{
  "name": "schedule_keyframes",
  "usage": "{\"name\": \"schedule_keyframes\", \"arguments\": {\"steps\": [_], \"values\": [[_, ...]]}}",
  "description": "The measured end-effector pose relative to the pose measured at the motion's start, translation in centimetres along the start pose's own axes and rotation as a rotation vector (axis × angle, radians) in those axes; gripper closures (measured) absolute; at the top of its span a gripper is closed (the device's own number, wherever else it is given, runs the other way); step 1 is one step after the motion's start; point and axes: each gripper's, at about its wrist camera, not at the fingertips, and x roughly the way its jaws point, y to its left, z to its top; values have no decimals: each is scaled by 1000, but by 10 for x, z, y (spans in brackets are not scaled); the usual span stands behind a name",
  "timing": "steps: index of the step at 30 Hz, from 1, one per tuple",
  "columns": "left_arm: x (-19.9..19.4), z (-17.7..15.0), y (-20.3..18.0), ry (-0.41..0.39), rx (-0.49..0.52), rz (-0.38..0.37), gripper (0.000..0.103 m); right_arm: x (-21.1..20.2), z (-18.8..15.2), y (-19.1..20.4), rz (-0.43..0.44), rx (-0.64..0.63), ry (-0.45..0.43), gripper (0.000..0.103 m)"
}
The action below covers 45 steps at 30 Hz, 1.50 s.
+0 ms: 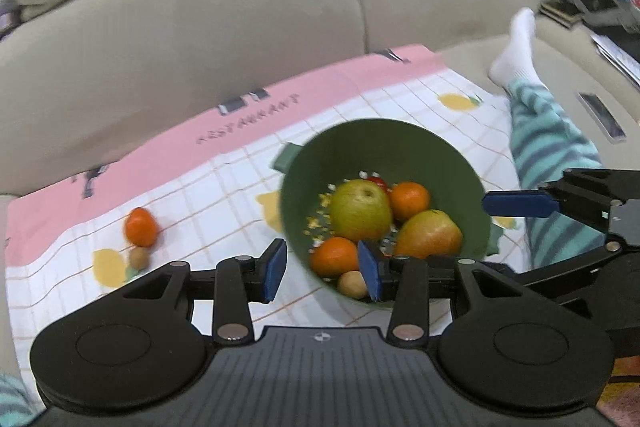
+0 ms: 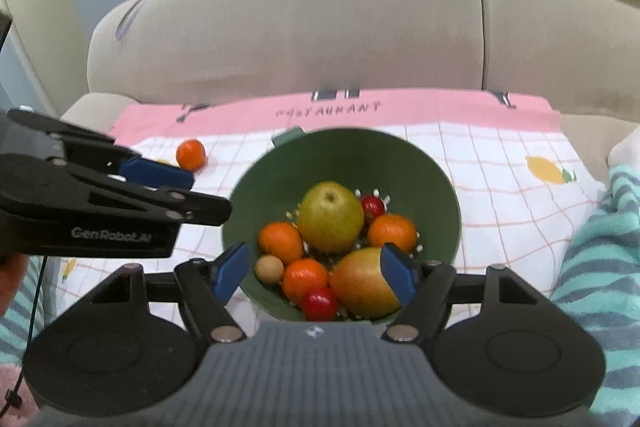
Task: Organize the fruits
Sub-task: 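Withdraw both open tools back toward the remaining fruit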
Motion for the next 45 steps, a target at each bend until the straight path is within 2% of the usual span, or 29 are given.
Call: {"name": "schedule_keyframes", "arguments": {"steps": [7,11,16,26,33,36,39,42,45], "values": [[-16,-25,29,-98,-96,27,54,-8,-2,27,17,-40,-89,33],[-21,-37,46,-148,-149,69,54,-7,-5,53,43,-102,-142,33],[-24,-50,74,-182,-248,72,54,4,-4,79,67,-150,-151,33],[-12,-65,114,-176,-365,79,54,41,1,110,83,-220,-143,34],[5,-71,141,-145,-417,91,54,74,11,128,80,-281,-135,43],[15,-73,153,-128,-435,87,54,88,14,138,61,-336,-139,51],[26,-72,162,-119,-440,78,55,104,18,146,38,-389,-144,54],[40,-68,169,-108,-434,75,55,123,24,149,41,-400,-125,61],[57,-67,175,-88,-431,79,56,141,29,150,33,-393,-110,62]]}}
